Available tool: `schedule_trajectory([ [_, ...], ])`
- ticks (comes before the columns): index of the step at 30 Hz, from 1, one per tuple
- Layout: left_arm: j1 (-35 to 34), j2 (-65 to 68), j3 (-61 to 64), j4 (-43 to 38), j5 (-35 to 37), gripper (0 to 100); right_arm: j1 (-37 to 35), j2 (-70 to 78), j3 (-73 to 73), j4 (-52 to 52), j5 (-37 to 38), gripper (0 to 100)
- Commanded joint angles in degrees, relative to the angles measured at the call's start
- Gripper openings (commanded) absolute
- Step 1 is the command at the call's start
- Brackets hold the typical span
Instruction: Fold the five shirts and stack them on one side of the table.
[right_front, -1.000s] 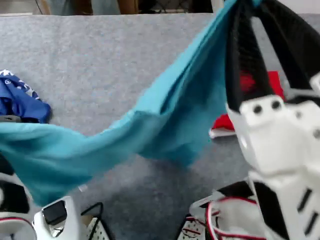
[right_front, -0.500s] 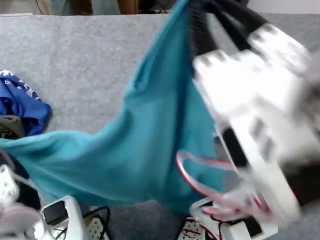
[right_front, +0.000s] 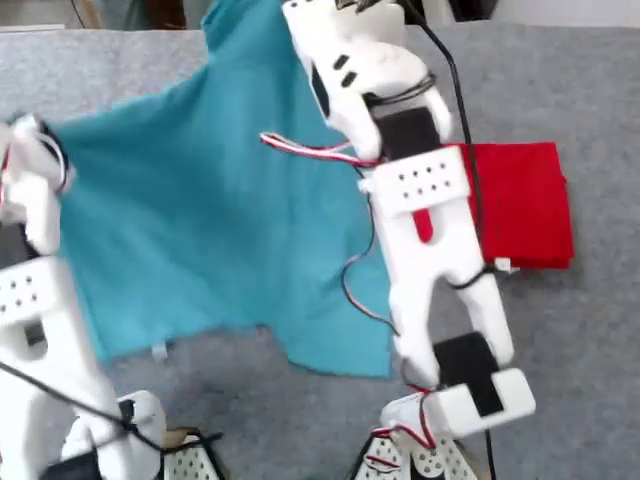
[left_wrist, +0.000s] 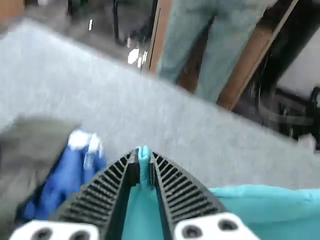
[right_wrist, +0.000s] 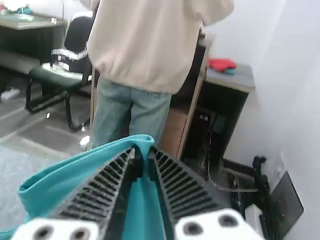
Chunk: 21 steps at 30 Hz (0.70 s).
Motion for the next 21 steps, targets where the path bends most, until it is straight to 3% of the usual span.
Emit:
schedule_trajectory([
  [1, 0.6, 7.6, -4.4, -10.8, 0.5, 3, 1.1, 3.7, -4.3, -3.7, 0.0, 1.4],
  [7, 0.6, 17.4, -9.9, -10.8, 0.5, 3, 3.4, 13.5, -13.9, -1.7, -0.1, 1.4],
  [10, 0.5, 18.8, -9.4, -9.8, 0.4, 3, 3.8, 15.9, -18.4, 5.8, -0.1, 1.4],
  [21, 2.8, 20.0, -7.8, 5.8, 0.1, 3, 4.3, 16.8, -21.0, 32.6, 3.1, 1.4],
])
